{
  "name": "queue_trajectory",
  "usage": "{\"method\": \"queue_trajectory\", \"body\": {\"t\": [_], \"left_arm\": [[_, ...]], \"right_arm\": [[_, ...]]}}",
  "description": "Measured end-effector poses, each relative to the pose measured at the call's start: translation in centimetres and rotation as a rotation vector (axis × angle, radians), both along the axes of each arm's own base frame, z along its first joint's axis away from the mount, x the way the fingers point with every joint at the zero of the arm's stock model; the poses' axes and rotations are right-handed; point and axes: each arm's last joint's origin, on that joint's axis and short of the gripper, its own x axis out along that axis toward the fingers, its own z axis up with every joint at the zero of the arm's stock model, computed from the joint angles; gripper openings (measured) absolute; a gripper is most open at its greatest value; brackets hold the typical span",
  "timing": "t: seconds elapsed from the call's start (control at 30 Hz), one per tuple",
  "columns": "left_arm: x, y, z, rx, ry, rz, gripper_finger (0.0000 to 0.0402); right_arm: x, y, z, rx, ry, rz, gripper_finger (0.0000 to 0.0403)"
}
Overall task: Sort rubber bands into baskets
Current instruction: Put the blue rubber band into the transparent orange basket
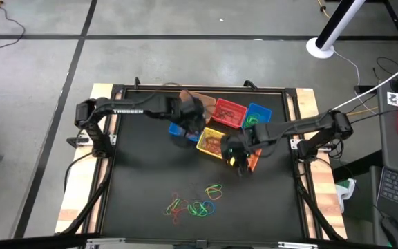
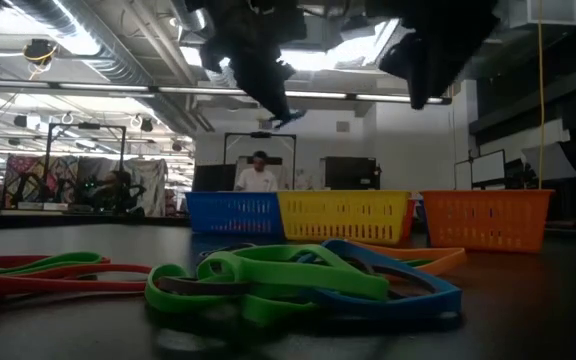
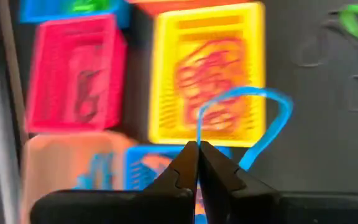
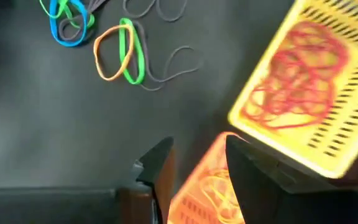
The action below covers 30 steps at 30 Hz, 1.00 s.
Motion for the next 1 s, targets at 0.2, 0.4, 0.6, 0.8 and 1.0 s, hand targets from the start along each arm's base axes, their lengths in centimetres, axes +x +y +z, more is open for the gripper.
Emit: {"method": "queue_trajectory", "body": {"t": [0.2,0.4,0.6,0.8,1.0], "left_arm": [[-1.1,4.5,0.0,0.006,0.004,0.116,0.0006],[-1.7,8.8,-0.3,0.040,-0.048,0.205,0.0004],[-2.8,12.3,-0.1,0.078,-0.111,0.286,0.0008],[-3.7,14.4,-0.2,0.093,-0.129,0.342,0.0027],[-3.6,15.8,-2.0,0.069,-0.087,0.390,0.0063]], "right_arm": [[-0.3,2.9,-2.9,0.005,-0.029,-0.020,0.0143],[-0.8,4.8,-5.1,0.047,-0.055,-0.037,0.0143],[-1.0,6.2,-6.5,0.080,-0.113,-0.016,0.0143],[-1.2,7.4,-7.7,0.098,-0.150,0.022,0.0143],[-1.0,8.1,-7.7,0.118,-0.197,0.039,0.0143]]}}
